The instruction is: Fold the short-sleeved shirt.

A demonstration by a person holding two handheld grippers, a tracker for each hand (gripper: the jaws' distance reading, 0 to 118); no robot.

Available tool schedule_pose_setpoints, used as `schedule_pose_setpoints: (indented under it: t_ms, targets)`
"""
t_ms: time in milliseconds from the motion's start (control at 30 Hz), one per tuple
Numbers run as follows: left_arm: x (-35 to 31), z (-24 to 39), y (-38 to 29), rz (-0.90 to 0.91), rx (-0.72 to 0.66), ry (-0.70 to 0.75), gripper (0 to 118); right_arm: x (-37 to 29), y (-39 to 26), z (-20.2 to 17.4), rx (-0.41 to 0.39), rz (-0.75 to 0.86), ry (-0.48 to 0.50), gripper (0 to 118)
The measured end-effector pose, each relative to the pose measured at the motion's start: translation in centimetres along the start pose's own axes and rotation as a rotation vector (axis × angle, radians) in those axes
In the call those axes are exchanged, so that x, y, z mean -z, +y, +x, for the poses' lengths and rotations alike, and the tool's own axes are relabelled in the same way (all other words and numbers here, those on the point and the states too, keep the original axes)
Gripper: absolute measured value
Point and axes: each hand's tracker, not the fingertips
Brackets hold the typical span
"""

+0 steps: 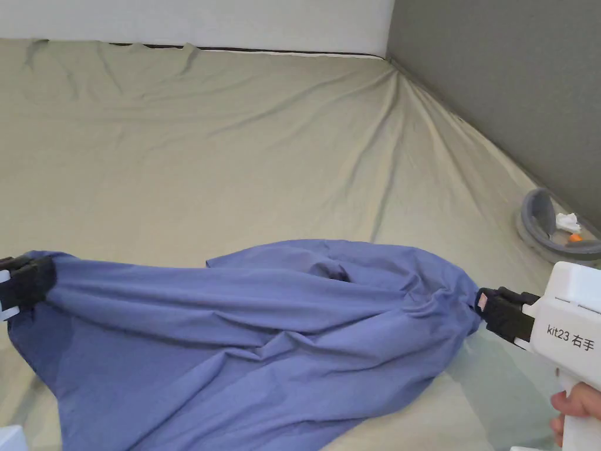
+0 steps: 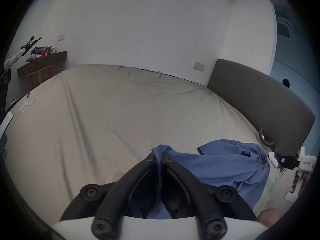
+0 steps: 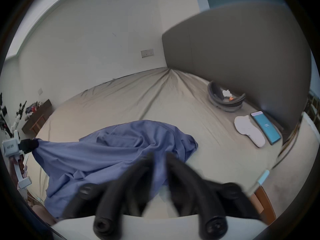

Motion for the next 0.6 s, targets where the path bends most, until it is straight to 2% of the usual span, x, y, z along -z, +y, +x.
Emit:
schedule_pose_setpoints:
  t_ms: [33, 67, 133, 200, 267, 300, 333, 367, 400, 433, 467, 533, 600]
  targets:
    - [-0.2, -0.1, -0.1, -0.001, -0.005, -0.003, 2, 1.3, 0.5, 0.4, -0.091, -0.005, -0.013, 107]
    - [-0.2, -0.1, -0.3, -0.005, -0.010, -0.004, 2, 2.9, 1.1, 0.8, -0.117, -0.012, -0.057, 115]
    - [0.2, -0.1, -0.5, -0.024, -0.004, 0.002, 2, 5.8, 2.1, 1.5, -0.088, -0.029, -0.126, 108]
    - [0.4, 0.0, -0.8, -0.030, 0.002, 0.005, 2, 8.7, 2.5, 1.9, -0.037, -0.083, -0.066, 106]
    - [0.7, -0.1, -0.9, -0.044, -0.003, 0.008, 2, 11.6, 1.9, 2.3, -0.011, -0.186, -0.038, 94]
    - [0.8, -0.2, -1.0, -0.050, -0.004, 0.010, 2, 12.6, 1.4, 2.3, -0.021, -0.220, -0.037, 82]
    - [0.8, -0.2, -1.1, -0.056, -0.003, 0.011, 2, 13.2, 0.7, 2.1, -0.037, -0.255, -0.028, 63]
    - [0.8, -0.2, -1.2, -0.063, 0.001, 0.011, 2, 13.5, -0.1, 1.9, -0.044, -0.269, 0.013, 38]
    - [0.9, -0.4, -1.3, -0.070, 0.009, 0.007, 2, 13.4, -0.5, 1.7, -0.046, -0.235, 0.066, 22]
    - [0.9, -0.3, -1.4, -0.076, 0.024, 0.013, 2, 13.1, -0.6, 1.4, -0.092, -0.174, 0.022, 21]
    - [0.8, -0.3, -1.5, -0.076, 0.042, 0.022, 2, 12.5, -0.9, 1.1, -0.114, -0.181, 0.034, 19]
    - [0.4, -0.5, -1.4, -0.072, 0.044, 0.021, 2, 11.9, -0.9, 1.1, -0.112, -0.183, 0.042, 17]
    - [-0.5, -0.7, -0.7, -0.055, 0.020, 0.009, 2, 10.3, 0.0, 0.9, -0.136, -0.117, 0.037, 16]
